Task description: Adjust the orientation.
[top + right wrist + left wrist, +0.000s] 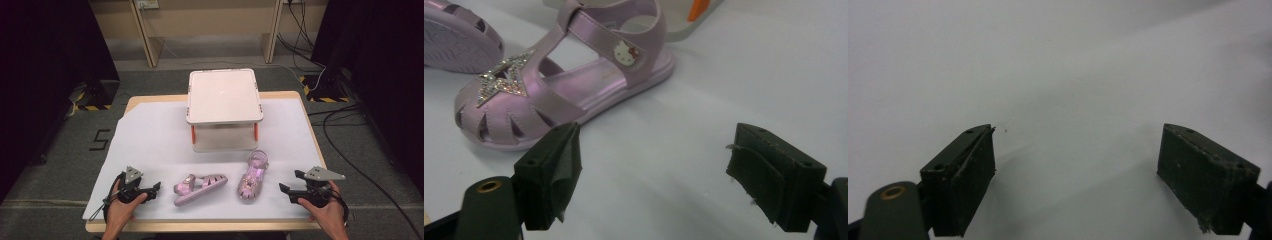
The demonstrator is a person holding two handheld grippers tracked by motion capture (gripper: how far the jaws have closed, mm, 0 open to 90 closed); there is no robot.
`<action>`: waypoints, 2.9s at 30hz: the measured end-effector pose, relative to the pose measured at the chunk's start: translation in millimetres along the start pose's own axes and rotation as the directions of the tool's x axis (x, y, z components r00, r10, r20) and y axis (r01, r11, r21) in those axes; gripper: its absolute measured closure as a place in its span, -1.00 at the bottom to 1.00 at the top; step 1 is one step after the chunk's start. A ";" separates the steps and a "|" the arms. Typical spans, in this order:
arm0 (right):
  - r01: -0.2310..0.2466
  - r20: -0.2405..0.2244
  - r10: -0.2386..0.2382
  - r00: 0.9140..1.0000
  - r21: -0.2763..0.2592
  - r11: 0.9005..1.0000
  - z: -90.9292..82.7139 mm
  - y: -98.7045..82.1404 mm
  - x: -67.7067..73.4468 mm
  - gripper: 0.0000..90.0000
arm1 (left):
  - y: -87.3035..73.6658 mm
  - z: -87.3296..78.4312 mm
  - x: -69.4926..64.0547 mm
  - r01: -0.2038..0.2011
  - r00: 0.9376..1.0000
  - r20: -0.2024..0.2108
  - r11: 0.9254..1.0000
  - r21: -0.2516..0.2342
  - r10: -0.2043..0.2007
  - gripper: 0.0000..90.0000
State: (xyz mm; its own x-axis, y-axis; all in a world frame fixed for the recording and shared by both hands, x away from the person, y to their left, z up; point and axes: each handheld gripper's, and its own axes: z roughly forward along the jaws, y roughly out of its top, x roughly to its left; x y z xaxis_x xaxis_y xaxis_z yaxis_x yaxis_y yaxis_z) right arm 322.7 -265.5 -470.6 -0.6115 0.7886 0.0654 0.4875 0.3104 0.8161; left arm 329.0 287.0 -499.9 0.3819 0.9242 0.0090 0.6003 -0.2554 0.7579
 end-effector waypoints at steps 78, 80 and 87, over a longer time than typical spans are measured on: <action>-0.143 -0.207 0.138 0.969 -0.010 0.990 14.8 40.9 21.9 0.84 | 1.6 3.6 5.5 0.002 1.000 -0.010 1.000 -0.007 -0.002 -0.66; -0.230 -0.215 0.214 0.953 -0.055 0.972 23.2 43.3 21.0 0.84 | 1.6 3.5 5.2 0.004 1.000 -0.009 1.000 -0.009 -0.004 -0.66; -0.248 -0.147 0.239 0.960 -0.048 0.968 46.2 49.7 30.4 0.39 | 1.7 2.3 5.1 -0.001 1.000 -0.009 1.000 -0.008 0.001 -0.66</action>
State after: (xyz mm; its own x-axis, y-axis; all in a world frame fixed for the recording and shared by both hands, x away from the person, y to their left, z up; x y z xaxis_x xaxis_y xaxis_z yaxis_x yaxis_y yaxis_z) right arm 357.2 -201.6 -454.6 -0.5622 0.7530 0.3419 0.5936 0.0796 0.8008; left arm 333.6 290.6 -500.1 0.3763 0.9264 0.0151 0.5943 -0.2538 0.7632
